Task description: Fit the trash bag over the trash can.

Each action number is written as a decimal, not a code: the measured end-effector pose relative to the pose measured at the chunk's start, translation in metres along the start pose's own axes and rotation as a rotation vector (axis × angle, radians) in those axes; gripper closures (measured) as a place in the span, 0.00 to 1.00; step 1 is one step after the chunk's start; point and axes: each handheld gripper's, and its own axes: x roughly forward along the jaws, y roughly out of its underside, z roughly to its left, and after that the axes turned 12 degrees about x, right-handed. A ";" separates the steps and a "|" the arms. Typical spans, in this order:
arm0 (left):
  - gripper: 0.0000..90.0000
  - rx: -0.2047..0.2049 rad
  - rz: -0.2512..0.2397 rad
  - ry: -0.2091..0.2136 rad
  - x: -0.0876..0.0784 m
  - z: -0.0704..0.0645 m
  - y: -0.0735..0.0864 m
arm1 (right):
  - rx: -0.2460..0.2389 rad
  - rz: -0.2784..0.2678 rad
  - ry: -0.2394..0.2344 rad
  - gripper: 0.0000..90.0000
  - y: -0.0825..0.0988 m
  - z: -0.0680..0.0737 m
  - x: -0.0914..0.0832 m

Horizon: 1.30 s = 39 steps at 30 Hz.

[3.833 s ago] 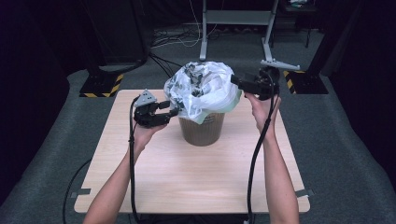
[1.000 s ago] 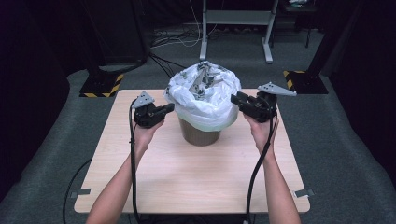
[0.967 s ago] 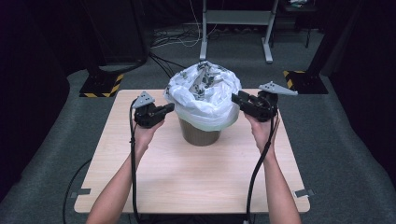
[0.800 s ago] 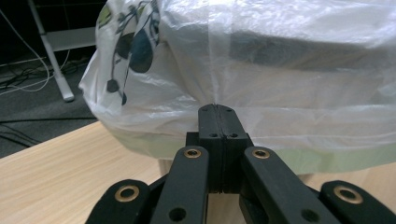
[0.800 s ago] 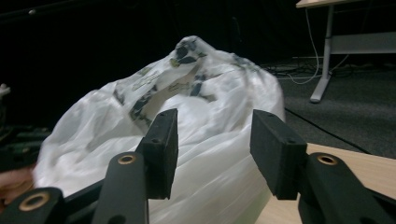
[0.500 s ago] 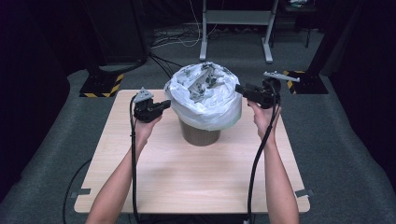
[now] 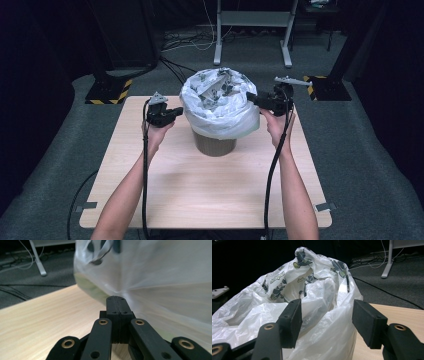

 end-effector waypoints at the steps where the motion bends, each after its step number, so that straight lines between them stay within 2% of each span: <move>1: 1.00 -0.007 0.001 0.000 0.001 0.001 0.002 | 0.003 -0.002 -0.006 0.45 0.000 0.000 0.000; 3: 1.00 -0.035 -0.019 0.011 -0.001 0.002 0.004 | 0.013 -0.020 -0.019 0.46 0.000 -0.002 -0.003; 6: 0.99 -0.034 -0.041 0.007 -0.010 -0.001 0.004 | 0.023 -0.037 -0.024 0.47 0.001 -0.004 -0.010; 8: 0.90 -0.034 -0.056 0.012 -0.016 -0.001 0.003 | 0.030 -0.034 -0.026 0.50 0.002 -0.006 -0.013; 10: 0.86 -0.035 -0.069 0.011 -0.022 -0.003 0.001 | 0.021 -0.027 -0.026 0.60 0.003 -0.007 -0.014; 11: 0.82 -0.033 -0.074 0.017 -0.025 -0.003 0.000 | 0.018 -0.028 -0.026 0.68 0.004 -0.007 -0.014; 12: 0.81 -0.029 -0.075 0.021 -0.027 -0.004 -0.001 | 0.015 -0.029 -0.029 0.75 0.006 -0.007 -0.014; 16: 0.74 -0.012 -0.064 0.037 -0.031 -0.010 -0.003 | -0.009 -0.023 -0.014 0.95 0.015 -0.004 -0.010; 18: 0.71 -0.009 -0.063 0.044 -0.033 -0.012 -0.004 | -0.028 -0.020 -0.001 1.00 0.019 0.000 -0.008; 22: 0.62 0.001 -0.061 0.043 -0.037 -0.018 -0.006 | -0.067 -0.020 0.017 1.00 0.026 0.006 -0.009; 23: 0.58 0.000 -0.060 0.039 -0.039 -0.019 -0.006 | -0.078 -0.020 0.019 0.99 0.027 0.007 -0.009; 25: 0.50 0.004 -0.054 0.032 -0.041 -0.022 -0.005 | -0.088 -0.023 0.006 0.83 0.027 0.010 -0.012; 28: 0.42 0.009 -0.050 0.026 -0.044 -0.024 -0.005 | -0.101 -0.049 0.009 0.66 0.027 0.012 -0.020; 33: 0.32 0.012 -0.053 0.032 -0.048 -0.027 -0.006 | -0.116 -0.054 0.005 0.50 0.028 0.013 -0.029; 39: 0.25 0.013 -0.053 0.051 -0.049 -0.031 -0.003 | -0.132 -0.050 0.015 0.35 0.033 0.013 -0.036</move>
